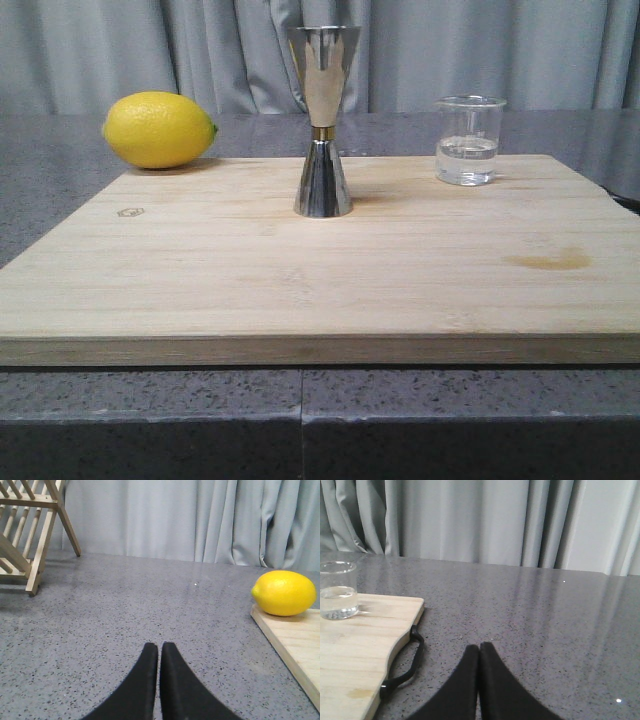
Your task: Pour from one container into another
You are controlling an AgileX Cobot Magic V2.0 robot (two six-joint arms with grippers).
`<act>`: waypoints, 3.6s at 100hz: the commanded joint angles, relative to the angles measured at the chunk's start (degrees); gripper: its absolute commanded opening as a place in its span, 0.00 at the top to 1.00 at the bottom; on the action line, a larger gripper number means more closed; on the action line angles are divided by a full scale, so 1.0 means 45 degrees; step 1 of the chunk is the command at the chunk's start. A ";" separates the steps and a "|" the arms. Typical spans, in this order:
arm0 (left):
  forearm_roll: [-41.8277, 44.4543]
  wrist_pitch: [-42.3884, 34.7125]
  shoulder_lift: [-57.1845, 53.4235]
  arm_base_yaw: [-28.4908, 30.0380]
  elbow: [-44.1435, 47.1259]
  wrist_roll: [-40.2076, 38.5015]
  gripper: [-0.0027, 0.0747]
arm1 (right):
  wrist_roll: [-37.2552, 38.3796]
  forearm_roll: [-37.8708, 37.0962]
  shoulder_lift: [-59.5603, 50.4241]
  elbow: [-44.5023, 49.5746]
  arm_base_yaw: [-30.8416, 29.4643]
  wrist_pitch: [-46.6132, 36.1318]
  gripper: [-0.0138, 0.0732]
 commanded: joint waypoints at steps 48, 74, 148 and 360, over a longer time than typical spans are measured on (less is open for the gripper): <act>-0.0101 -0.1002 -0.0256 0.0017 0.0360 0.0018 0.99 | -0.0003 -0.0025 -0.0238 0.0102 -0.0091 -0.0891 0.92; -0.0101 -0.1002 -0.0256 0.0017 0.0360 0.0018 0.99 | -0.0003 -0.0025 -0.0238 0.0102 -0.0091 -0.0891 0.92; -0.0101 -0.1002 -0.0256 0.0017 0.0360 0.0018 0.99 | -0.0003 -0.0025 -0.0238 0.0102 -0.0091 -0.0945 0.92; -0.0912 -0.1318 -0.0256 0.0017 0.0360 0.0018 0.99 | -0.0003 0.0211 -0.0238 0.0102 -0.0091 -0.1007 0.92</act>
